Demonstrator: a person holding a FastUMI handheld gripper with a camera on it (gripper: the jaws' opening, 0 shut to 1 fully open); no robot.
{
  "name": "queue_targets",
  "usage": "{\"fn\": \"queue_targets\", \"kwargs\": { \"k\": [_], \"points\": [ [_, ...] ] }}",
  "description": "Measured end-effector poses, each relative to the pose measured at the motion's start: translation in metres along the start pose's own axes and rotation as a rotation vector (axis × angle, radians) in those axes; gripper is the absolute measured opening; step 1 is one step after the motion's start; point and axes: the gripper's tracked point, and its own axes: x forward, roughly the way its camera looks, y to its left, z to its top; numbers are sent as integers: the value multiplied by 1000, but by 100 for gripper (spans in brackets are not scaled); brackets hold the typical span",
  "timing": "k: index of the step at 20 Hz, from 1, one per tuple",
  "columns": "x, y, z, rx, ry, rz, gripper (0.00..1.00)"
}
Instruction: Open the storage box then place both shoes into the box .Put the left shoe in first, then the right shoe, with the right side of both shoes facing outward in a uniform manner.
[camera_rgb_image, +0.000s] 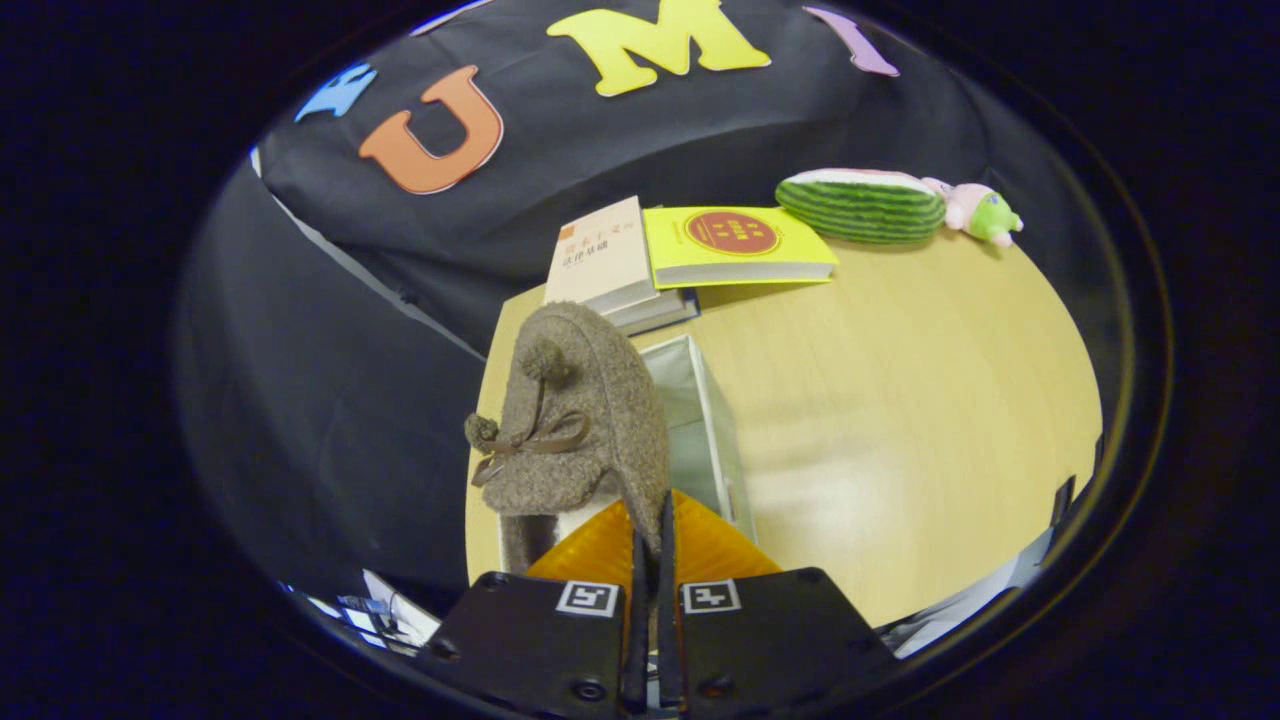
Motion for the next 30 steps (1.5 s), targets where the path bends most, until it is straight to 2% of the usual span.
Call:
{"fn": "queue_targets", "kwargs": {
  "k": [4,5,9,10,16,20,25,27,30],
  "points": [
    [10,-8,1,38,-28,-3,11],
    [12,-5,6,45,-55,14,14],
    [-10,-4,19,-10,-134,-5,87],
    [-17,-4,21,-24,-153,-16,100],
    [-61,-8,39,-133,-259,-38,100],
    [-106,-11,55,-262,-426,-92,100],
    [-173,3,56,-466,-713,-144,100],
    [-205,19,51,-493,-837,-138,100],
    [-235,24,34,-495,-891,-103,100]
  ]
}}
